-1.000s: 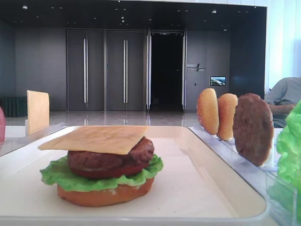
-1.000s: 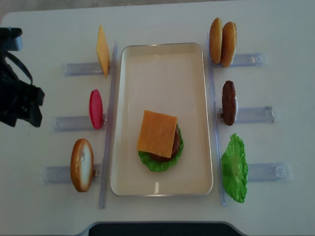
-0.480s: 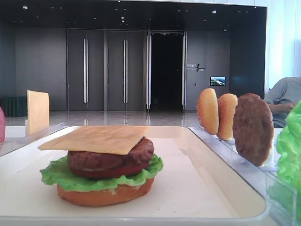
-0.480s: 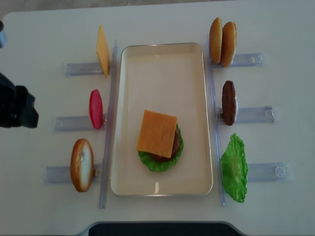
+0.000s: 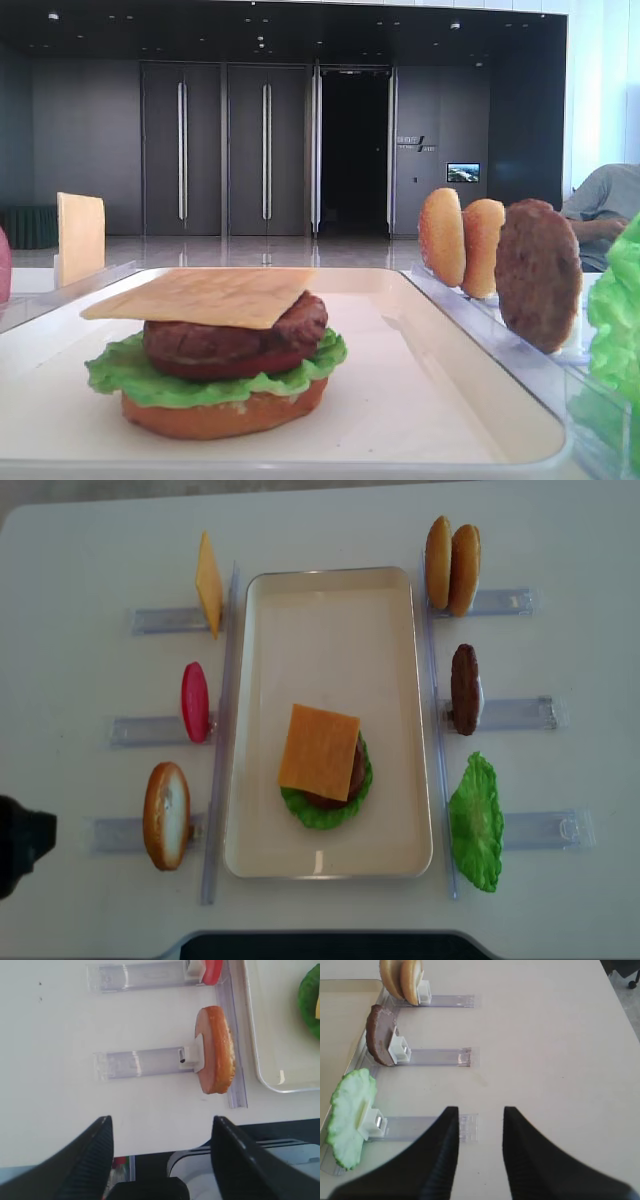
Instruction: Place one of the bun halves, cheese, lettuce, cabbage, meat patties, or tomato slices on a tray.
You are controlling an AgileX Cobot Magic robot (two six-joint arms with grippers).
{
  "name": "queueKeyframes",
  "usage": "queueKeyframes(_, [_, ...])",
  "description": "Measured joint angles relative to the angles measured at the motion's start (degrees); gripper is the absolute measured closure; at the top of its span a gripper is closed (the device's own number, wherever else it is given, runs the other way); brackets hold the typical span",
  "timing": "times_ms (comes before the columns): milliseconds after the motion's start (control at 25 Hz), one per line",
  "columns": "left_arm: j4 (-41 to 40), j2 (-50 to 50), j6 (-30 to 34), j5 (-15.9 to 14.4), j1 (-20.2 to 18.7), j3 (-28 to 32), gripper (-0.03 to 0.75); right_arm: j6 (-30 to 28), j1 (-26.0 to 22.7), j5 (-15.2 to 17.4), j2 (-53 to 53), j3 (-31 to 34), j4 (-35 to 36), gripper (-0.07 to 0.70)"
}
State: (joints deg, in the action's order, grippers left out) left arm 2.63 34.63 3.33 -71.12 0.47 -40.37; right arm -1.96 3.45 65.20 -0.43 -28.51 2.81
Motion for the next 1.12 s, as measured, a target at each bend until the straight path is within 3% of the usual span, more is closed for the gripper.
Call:
queueKeyframes(80, [0.1,-4.9,0.0,0.3,0.0,2.2,0.252,0.0,0.0,0.0,0.0,0.0,0.0,0.391])
queueKeyframes(280, [0.2,-14.5,0.2,5.0,0.0,7.5,0.257,0.0,0.0,0.0,0.0,0.0,0.0,0.391])
queueKeyframes(520, [0.2,-21.9,0.5,6.8,0.0,13.1,0.314,0.0,0.0,0.0,0.0,0.0,0.0,0.391])
queueKeyframes(880, [0.1,-34.9,0.5,7.5,0.0,13.3,0.336,0.0,0.0,0.0,0.0,0.0,0.0,0.391])
queueKeyframes(1120, [-0.1,-35.5,0.5,7.5,0.0,13.3,0.345,0.0,0.0,0.0,0.0,0.0,0.0,0.391])
